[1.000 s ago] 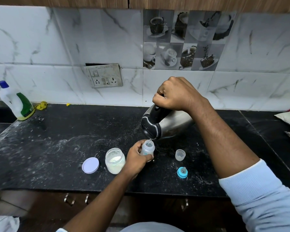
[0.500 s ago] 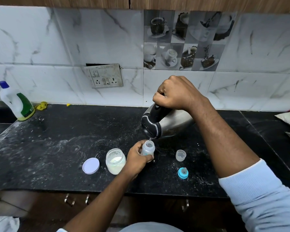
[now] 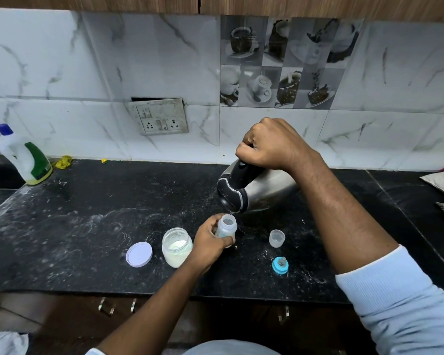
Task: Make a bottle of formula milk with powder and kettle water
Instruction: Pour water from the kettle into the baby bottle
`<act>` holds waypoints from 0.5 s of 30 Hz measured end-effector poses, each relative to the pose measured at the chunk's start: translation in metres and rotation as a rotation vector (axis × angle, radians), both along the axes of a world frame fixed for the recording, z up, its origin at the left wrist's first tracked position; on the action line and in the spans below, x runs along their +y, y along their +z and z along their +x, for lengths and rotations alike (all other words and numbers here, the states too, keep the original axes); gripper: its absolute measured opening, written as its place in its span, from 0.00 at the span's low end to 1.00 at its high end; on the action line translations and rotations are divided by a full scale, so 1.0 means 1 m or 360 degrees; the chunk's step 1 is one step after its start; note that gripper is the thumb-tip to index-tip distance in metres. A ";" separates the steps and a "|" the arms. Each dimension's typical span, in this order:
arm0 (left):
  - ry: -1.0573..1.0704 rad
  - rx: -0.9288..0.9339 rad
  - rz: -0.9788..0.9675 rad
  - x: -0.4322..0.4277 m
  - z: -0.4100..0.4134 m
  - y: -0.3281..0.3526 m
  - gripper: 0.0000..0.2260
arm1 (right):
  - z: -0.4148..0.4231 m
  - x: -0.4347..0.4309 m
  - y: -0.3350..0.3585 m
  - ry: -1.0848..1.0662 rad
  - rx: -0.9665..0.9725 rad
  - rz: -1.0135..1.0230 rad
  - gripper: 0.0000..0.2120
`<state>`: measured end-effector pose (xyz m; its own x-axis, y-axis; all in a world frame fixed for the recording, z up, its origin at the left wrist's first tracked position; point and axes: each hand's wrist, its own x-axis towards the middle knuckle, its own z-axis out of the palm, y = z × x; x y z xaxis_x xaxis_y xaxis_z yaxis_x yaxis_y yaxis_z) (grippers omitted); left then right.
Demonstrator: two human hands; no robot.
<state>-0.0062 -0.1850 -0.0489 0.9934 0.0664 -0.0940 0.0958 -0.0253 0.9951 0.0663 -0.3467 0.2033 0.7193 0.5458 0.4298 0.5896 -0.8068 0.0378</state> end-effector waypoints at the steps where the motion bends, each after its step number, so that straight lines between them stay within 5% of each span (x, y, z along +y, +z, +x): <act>1: -0.0003 0.0000 -0.0001 0.000 0.000 0.000 0.26 | 0.000 -0.002 -0.002 -0.0007 0.0002 0.0020 0.18; 9: -0.0044 0.0001 0.0010 0.003 0.003 0.004 0.26 | 0.013 -0.024 -0.029 -0.0010 0.0161 0.0281 0.18; 15: -0.0040 -0.0019 0.0034 0.004 0.004 0.006 0.26 | 0.030 -0.051 -0.053 -0.0121 0.0426 0.0921 0.16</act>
<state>-0.0022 -0.1815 -0.0430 0.9958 0.0433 -0.0808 0.0829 -0.0487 0.9954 0.0962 -0.3975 0.1505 0.8701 0.2227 0.4397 0.4586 -0.6926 -0.5568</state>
